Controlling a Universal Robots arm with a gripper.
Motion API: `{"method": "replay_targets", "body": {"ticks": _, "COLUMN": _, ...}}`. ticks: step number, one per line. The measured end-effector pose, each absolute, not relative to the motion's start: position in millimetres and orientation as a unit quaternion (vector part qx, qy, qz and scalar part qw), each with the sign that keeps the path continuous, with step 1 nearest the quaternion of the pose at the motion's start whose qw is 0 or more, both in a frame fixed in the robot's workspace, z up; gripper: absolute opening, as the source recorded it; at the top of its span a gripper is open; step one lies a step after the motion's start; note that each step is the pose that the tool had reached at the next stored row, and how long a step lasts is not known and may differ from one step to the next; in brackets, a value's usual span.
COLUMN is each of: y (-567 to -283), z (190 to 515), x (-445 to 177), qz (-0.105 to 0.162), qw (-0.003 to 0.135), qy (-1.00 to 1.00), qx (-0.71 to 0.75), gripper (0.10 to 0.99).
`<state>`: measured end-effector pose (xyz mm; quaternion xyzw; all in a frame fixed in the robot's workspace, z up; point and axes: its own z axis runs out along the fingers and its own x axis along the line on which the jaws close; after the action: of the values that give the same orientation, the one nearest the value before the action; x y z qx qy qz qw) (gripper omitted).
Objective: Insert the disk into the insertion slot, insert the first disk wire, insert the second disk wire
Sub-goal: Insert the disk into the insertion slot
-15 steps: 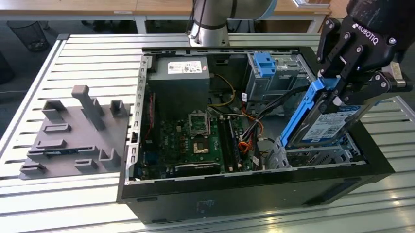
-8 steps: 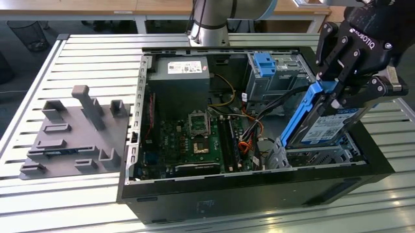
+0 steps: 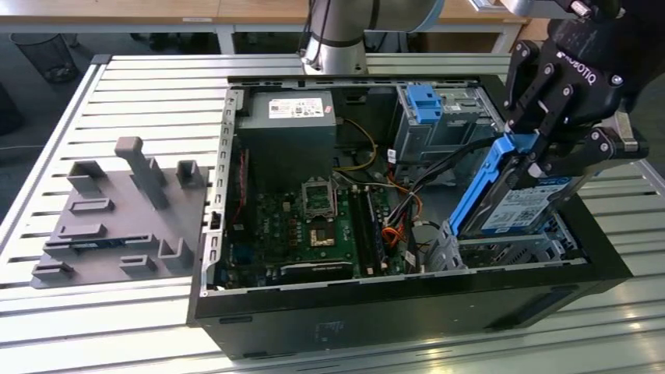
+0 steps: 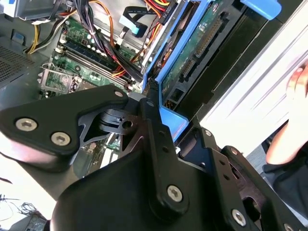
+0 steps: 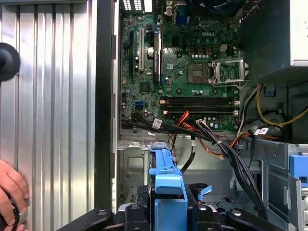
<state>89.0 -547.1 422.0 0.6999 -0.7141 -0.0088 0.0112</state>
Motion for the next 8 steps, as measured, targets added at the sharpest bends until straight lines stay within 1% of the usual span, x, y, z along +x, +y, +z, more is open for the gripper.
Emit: {"method": "replay_targets", "body": {"ticks": 8, "y": -547.1, "z": 419.5, "x": 89.0, "qz": -0.009, "qw": 0.011, "qy": -0.714, "qx": 0.700, "gripper": 0.365}}
